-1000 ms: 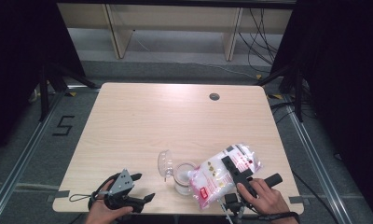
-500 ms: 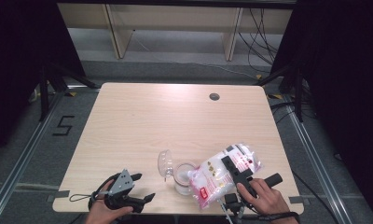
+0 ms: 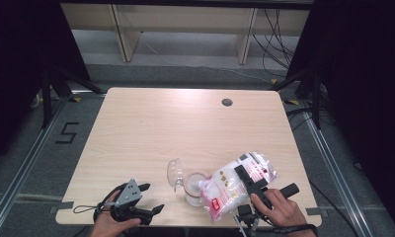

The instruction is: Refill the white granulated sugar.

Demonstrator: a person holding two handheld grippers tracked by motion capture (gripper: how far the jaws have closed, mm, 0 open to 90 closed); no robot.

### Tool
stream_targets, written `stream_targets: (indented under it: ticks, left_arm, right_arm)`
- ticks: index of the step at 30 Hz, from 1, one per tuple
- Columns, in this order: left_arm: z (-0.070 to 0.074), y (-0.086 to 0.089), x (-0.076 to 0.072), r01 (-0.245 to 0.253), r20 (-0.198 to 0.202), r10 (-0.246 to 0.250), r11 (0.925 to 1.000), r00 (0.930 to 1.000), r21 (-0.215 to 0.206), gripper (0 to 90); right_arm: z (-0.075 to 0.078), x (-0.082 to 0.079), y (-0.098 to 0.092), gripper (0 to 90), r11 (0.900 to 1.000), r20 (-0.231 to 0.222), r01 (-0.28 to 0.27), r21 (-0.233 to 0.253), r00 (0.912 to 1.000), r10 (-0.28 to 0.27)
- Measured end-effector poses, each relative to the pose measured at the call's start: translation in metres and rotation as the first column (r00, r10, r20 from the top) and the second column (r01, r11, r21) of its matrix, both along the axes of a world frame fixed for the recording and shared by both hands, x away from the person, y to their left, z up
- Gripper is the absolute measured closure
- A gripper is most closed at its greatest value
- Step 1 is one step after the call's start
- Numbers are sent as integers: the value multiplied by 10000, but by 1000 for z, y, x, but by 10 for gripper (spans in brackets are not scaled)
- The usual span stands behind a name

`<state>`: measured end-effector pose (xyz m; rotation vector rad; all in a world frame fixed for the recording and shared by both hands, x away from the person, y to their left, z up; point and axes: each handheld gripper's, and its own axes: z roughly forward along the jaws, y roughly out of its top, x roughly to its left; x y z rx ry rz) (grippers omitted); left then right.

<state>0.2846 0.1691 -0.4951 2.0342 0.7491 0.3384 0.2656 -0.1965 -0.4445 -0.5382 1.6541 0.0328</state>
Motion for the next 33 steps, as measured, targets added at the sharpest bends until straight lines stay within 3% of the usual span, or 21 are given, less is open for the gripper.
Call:
stream_targets:
  ticks: [3, 4, 6, 7, 8, 10, 21, 23, 28, 33]
  left_arm:
    - [0, -1, 0, -71, -23, 71, 9998, 10000, -166, 174]
    - [0, 0, 0, 1, -4, -1, 10000, 10000, -6, 173]
    - [0, -1, 0, -57, -19, 57, 9999, 10000, -137, 174]
    - [0, 0, 0, 11, 3, -11, 10000, 10000, 13, 173]
    - [-1, -1, 0, -63, -3, 63, 9999, 10000, -146, 173]
    - [0, -1, 0, -33, -5, 33, 10000, 10000, -77, 173]
    - [0, 0, 0, 6, 4, -6, 10000, 10000, 8, 174]
    - [-1, -1, -1, -67, -5, 67, 9999, 10000, -152, 173]
    - [0, 0, 0, 14, 3, -14, 10000, 10000, 22, 174]
    - [0, -1, 0, -56, -17, 55, 9999, 10000, -141, 174]
  right_arm:
    - [1, -1, 1, 530, 10000, 11, 15, -50, 10000, -15]
    - [2, 0, 2, 530, 9998, 73, -117, -169, 9999, 118]
    - [0, 0, 1, 530, 10000, -18, -49, -30, 10000, 49]
    - [2, 0, 2, 531, 9996, 90, -184, -221, 9998, 186]
    - [2, 0, 2, 531, 9996, 81, -180, -221, 9998, 182]
    - [0, 0, 1, 531, 10000, -27, -51, -24, 10000, 51]
    - [1, 0, 0, 532, 10000, 5, 50, -84, 10000, -50]
    - [1, -1, 0, 532, 9999, 15, 71, -76, 10000, -71]
    - [2, -1, 0, 533, 10000, 27, 41, -88, 10000, -41]
    - [3, -1, 0, 533, 9999, 43, 3, -149, 10000, -2]
